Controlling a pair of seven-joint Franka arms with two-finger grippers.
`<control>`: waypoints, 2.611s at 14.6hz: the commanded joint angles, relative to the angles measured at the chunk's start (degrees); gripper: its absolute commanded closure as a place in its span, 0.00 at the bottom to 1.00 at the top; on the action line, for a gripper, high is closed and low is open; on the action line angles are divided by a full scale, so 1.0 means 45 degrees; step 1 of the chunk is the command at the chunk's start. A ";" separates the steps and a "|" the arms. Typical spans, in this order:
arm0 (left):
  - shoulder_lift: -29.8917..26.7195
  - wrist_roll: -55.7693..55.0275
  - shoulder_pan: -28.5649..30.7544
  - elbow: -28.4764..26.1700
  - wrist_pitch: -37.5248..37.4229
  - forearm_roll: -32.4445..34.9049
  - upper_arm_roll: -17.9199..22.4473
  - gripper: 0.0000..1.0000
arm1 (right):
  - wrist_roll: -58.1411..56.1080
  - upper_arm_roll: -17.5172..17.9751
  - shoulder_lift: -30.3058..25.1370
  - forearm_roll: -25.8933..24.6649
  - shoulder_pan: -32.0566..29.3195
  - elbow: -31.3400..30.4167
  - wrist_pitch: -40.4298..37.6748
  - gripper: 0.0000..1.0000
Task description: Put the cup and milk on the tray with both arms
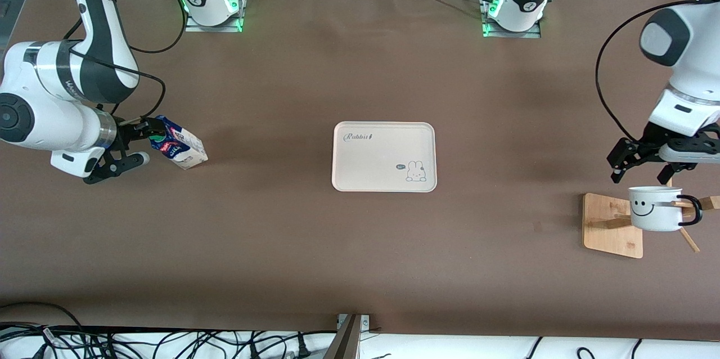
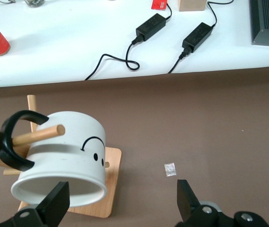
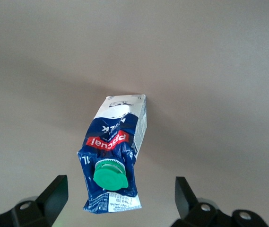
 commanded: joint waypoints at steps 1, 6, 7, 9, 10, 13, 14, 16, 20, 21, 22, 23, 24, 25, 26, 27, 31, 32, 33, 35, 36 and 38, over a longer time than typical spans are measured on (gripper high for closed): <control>-0.0289 0.0233 0.0190 -0.1427 0.2071 0.0176 -0.0005 0.00 | 0.0009 0.0051 -0.0351 -0.0113 0.0007 -0.0553 0.0306 0.00; 0.0256 0.0214 0.0191 -0.1431 0.2975 0.0176 -0.0005 0.00 | 0.0008 0.0051 -0.0409 -0.0133 0.0007 -0.0984 0.0717 0.00; 0.0432 0.0214 0.0191 -0.1353 0.3053 0.0176 -0.0005 0.00 | 0.0008 0.0051 -0.0409 -0.0152 0.0007 -0.1003 0.0717 0.00; 0.0900 0.0214 0.0191 -0.1080 0.3521 0.0176 -0.0005 0.00 | 0.0008 0.0051 -0.0409 -0.0153 0.0007 -0.1062 0.0737 0.00; 0.1077 0.0214 0.0152 -0.0847 0.3523 0.0196 -0.0005 0.00 | -0.0011 0.0051 -0.0409 -0.0153 0.0007 -0.1081 0.0756 0.00; 0.1409 0.0214 0.0152 -0.0436 0.3523 0.0215 -0.0005 0.00 | -0.0147 0.0071 -0.0409 -0.0172 0.0007 -0.1179 0.0737 0.00; 0.1526 0.0214 0.0152 -0.0280 0.3523 0.0215 -0.0005 0.00 | -0.0186 0.0148 -0.0428 -0.0172 0.0007 -0.1276 0.0756 0.00; 0.1878 0.0214 0.0113 -0.0122 0.3523 0.0196 -0.0005 0.00 | -0.0187 0.0227 -0.0487 -0.0192 0.0007 -0.1394 0.0737 0.00; 0.2171 0.0214 0.0073 -0.0122 0.3581 0.0176 -0.0005 0.00 | -0.0206 0.0227 -0.0955 -0.0192 0.0007 -0.1940 0.0717 0.00; 0.2211 0.0214 0.0073 -0.0122 0.3833 0.0196 -0.0005 0.00 | -0.0303 0.0227 -0.0956 -0.0192 0.0007 -0.1960 0.0756 0.00; 0.2289 0.0214 0.0073 -0.0122 0.4125 0.0196 -0.0005 0.00 | -0.0381 0.0227 -0.0937 -0.0192 0.0007 -0.1980 0.0853 0.00; 0.2328 0.0214 0.0073 -0.0122 0.4167 0.0196 -0.0005 0.00 | -0.0382 0.0227 -0.0956 -0.0211 0.0007 -0.2038 0.0893 0.00; 0.2328 0.0233 0.0073 -0.0122 0.4167 0.0196 -0.0005 0.00 | -0.0402 0.0208 -0.0956 -0.0211 0.0007 -0.2097 0.0912 0.00; 0.2328 0.0214 0.0073 -0.0122 0.4167 0.0196 -0.0005 0.00 | -0.0556 0.0208 -0.0956 -0.0211 0.0007 -0.2136 0.0913 0.00; 0.2328 0.0233 0.0073 -0.0122 0.4167 0.0215 0.0014 0.01 | -0.0751 0.0169 -0.0956 -0.0211 0.0007 -0.2214 0.1009 0.00; 0.2328 0.0349 0.0093 -0.0122 0.4167 0.0235 0.0015 0.19 | -0.0889 0.0130 -0.0975 -0.0250 0.0007 -0.2331 0.1165 0.00; 0.2309 0.0877 0.0132 -0.0122 0.4167 0.0274 0.0015 0.62 | -0.0949 0.0091 -0.1015 -0.0250 -0.0032 -0.2644 0.1518 0.00; 0.2309 0.0897 0.0151 -0.0122 0.4167 0.0274 0.0015 0.72 | -0.0949 0.0052 -0.1015 -0.0250 -0.0032 -0.2664 0.1557 0.00; 0.2290 0.0897 0.0152 -0.0122 0.4167 0.0274 0.0015 0.79 | -0.0949 0.0051 -0.1015 -0.0250 -0.0032 -0.2741 0.1634 0.00; 0.2289 0.0897 0.0152 -0.0122 0.4167 0.0274 0.0034 0.79 | -0.0949 0.0032 -0.1015 -0.0250 -0.0032 -0.2878 0.1907 0.00; 0.2270 0.0897 0.0152 -0.0122 0.4167 0.0274 0.0034 0.79 | -0.0968 -0.0026 -0.0995 -0.0250 -0.0032 -0.2956 0.2025 0.00; 0.2270 0.1072 0.0171 -0.0122 0.4167 0.0274 0.0015 0.66 | -0.1162 -0.0124 -0.0976 -0.0250 -0.0052 -0.3132 0.2356 0.00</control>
